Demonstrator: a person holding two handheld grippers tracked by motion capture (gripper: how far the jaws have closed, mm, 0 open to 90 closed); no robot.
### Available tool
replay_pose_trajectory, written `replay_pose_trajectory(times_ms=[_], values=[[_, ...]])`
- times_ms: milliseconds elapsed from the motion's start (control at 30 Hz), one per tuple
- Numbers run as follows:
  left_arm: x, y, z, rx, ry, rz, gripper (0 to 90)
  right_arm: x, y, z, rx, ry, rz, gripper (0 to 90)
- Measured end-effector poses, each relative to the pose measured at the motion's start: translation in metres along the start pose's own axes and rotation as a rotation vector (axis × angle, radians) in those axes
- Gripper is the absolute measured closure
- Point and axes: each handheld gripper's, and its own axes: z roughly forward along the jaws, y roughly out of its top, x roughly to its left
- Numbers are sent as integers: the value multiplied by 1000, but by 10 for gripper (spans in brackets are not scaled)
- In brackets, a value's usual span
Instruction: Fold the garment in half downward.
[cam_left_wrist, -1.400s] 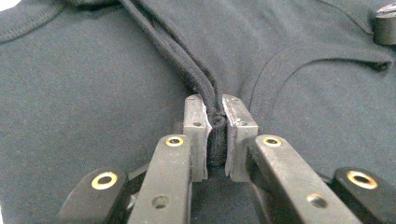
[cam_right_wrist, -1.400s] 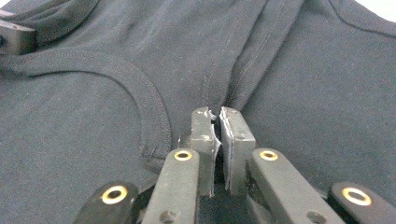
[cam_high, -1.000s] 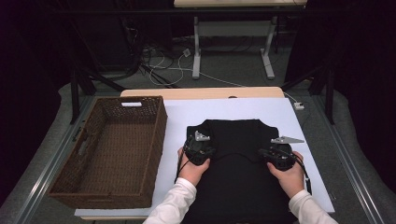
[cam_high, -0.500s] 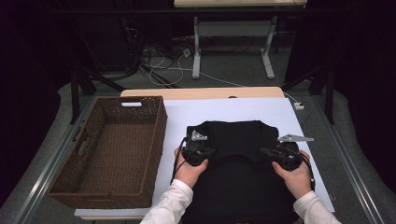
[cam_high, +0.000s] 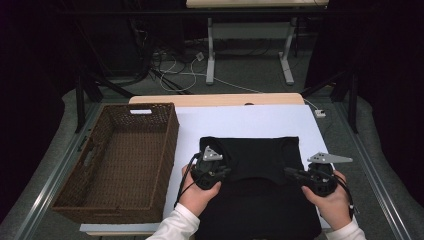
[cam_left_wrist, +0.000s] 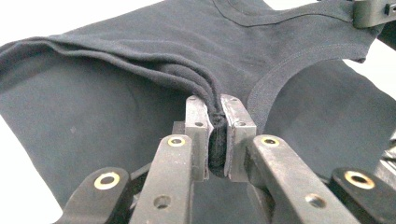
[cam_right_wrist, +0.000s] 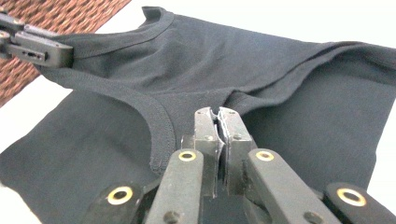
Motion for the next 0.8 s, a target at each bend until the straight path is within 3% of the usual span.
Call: replay_pose_trajectory(times_ms=[267, 533, 667, 800], values=[[-16, -28, -2, 7, -38, 10, 828, 18, -25, -21, 30, -14, -33, 872], [-25, -51, 2, 40, -54, -4, 827, 21, -51, -18, 95, -13, -32, 872], [-30, -62, 1, 44, -60, -11, 828, 26, -59, -19, 115, -17, -56, 872], [-32, -71, -1, 58, -67, -15, 827, 30, -66, -21, 111, -12, -53, 872]])
